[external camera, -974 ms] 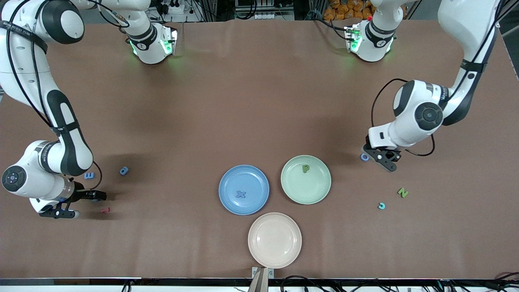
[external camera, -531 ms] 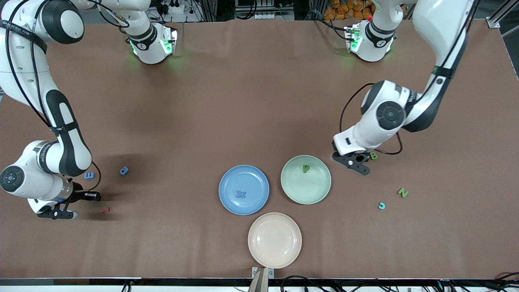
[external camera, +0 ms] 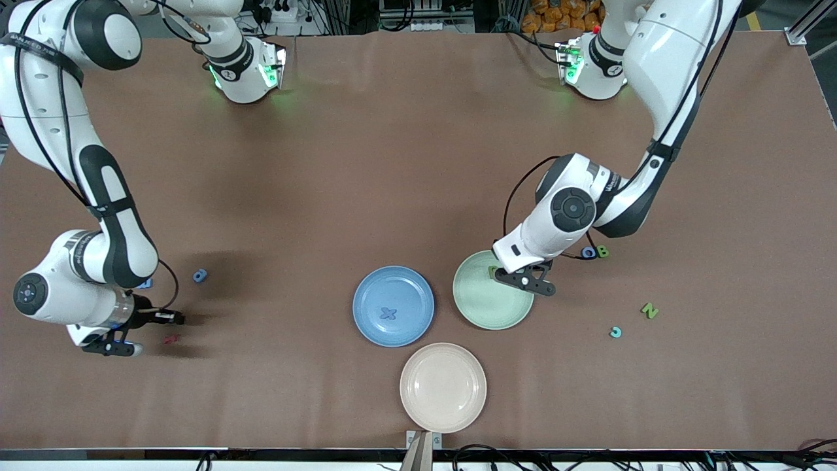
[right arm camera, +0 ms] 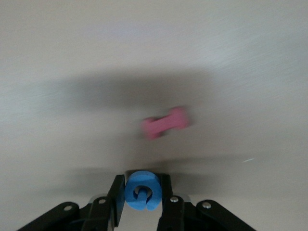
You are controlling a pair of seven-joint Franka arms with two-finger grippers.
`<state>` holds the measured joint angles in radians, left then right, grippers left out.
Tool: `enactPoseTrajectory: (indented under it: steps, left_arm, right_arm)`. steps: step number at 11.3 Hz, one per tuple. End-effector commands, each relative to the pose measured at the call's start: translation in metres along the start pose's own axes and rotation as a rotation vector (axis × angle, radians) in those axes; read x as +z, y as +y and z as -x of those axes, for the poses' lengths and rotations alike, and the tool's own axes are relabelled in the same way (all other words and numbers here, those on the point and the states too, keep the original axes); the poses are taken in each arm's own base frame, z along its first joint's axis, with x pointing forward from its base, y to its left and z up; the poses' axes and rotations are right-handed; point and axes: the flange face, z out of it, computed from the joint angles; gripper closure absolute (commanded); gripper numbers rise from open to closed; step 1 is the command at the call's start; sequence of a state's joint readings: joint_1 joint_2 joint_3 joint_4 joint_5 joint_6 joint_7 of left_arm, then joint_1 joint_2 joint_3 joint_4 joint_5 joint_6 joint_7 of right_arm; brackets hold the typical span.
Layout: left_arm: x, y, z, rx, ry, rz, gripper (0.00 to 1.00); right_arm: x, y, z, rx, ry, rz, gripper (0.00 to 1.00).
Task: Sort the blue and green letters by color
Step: 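Place the u on the green plate while the right gripper places g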
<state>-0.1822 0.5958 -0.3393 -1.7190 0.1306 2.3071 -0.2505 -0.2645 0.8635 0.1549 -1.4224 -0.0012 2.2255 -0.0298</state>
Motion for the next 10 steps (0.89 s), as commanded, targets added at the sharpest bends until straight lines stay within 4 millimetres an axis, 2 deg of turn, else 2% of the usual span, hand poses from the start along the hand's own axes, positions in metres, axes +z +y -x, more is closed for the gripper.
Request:
enactPoseTrajectory:
  steps: [1,3,4,5,8,10]
  left_arm:
    - [0.006,-0.001,-0.020,-0.050,-0.001,0.008,0.81]
    - [0.013,0.002,-0.024,-0.046,-0.001,0.004,0.78]
    - [0.011,-0.001,-0.024,-0.037,0.003,-0.007,0.38]
    - [0.011,-0.002,-0.024,-0.044,0.005,-0.010,0.00]
    - [0.005,-0.014,-0.019,-0.013,0.015,-0.056,0.00]
    - [0.001,-0.030,-0.010,0.023,0.014,-0.102,0.00]
  right_arm:
    - [-0.032,-0.092,0.011,0.160,-0.093,-0.059,1.00]
    - [-0.044,-0.155,0.022,0.294,-0.134,-0.105,1.00]
    - [-0.049,-0.189,0.029,0.352,-0.161,-0.137,1.00]
    - [-0.063,-0.222,0.032,0.428,-0.165,-0.173,1.00]
    - [-0.067,-0.311,0.050,0.582,-0.135,-0.239,1.00]
    - [-0.058,-0.372,0.065,0.696,-0.085,-0.305,1.00]
